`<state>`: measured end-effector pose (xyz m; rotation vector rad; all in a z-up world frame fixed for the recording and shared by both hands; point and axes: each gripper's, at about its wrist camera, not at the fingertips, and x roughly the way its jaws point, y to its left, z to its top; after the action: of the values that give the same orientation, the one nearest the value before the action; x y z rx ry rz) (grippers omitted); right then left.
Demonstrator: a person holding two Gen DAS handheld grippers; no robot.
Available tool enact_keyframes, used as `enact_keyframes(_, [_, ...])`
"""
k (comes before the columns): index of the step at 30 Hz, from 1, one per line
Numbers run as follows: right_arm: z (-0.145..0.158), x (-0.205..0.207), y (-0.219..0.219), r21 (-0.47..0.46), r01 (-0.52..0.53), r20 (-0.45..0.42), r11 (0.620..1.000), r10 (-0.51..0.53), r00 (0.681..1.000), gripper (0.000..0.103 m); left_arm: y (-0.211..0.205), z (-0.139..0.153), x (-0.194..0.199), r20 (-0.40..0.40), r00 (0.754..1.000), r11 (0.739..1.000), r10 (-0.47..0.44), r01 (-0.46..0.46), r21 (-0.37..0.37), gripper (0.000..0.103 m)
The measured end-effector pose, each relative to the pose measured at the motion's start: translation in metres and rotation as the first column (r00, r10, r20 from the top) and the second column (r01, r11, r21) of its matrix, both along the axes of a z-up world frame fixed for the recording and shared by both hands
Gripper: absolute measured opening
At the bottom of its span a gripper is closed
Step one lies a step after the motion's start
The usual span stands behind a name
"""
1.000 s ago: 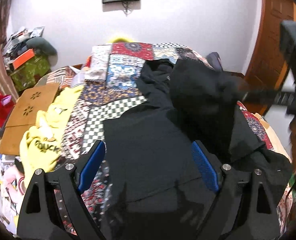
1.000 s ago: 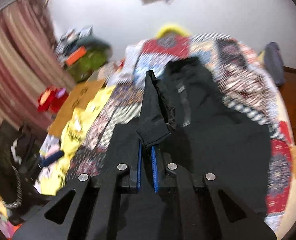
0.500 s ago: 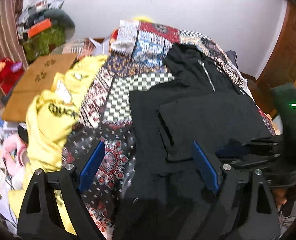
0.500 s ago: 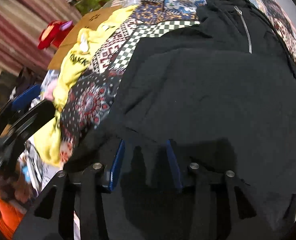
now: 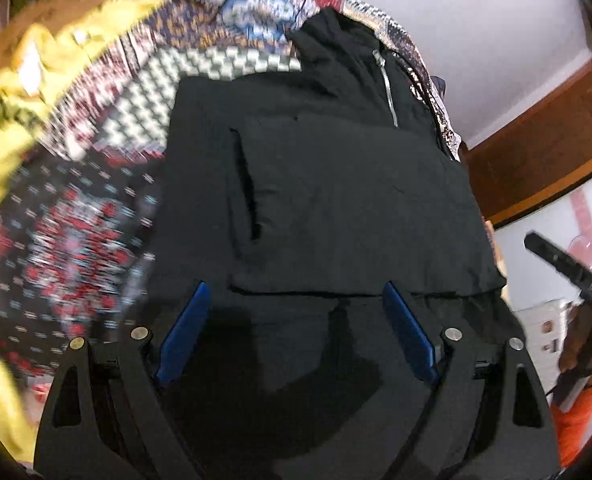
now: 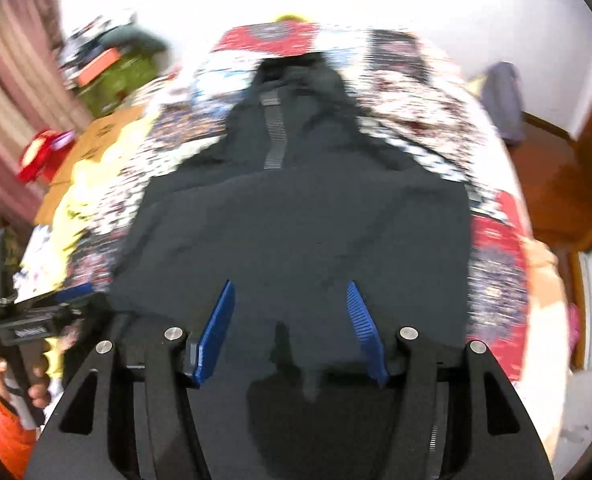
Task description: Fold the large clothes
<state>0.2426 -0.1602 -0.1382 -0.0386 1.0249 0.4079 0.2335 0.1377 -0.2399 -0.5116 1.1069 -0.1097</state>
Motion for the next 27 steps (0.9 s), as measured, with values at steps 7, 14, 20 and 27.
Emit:
enact_keyframes(7, [-0.026, 0.007, -0.061, 0.013, 0.157, -0.065, 0.987, -0.156, 0.986, 0.055, 0.006, -0.024, 0.023, -0.047, 0.996, 0.986, 0.071, -0.077, -0.147, 0.061])
enact_keyframes(14, [-0.042, 0.011, -0.091, -0.007, 0.203, -0.088, 0.979, -0.203, 0.975, 0.055, -0.007, 0.016, 0.031, 0.063, 0.997, 0.997, 0.049, -0.052, 0.051, 0.029])
enact_keyframes(20, [-0.031, 0.019, -0.097, 0.034, 0.215, -0.057, 0.976, -0.213, 0.975, 0.055, -0.029, 0.095, 0.026, 0.284, 0.958, 0.96, -0.031, -0.05, 0.274, 0.026])
enact_keyframes(27, [-0.042, 0.025, -0.08, 0.046, 0.184, -0.074, 0.982, -0.18, 0.981, 0.055, -0.023, 0.122, 0.013, 0.351, 0.936, 0.938, -0.041, -0.085, 0.337, 0.025])
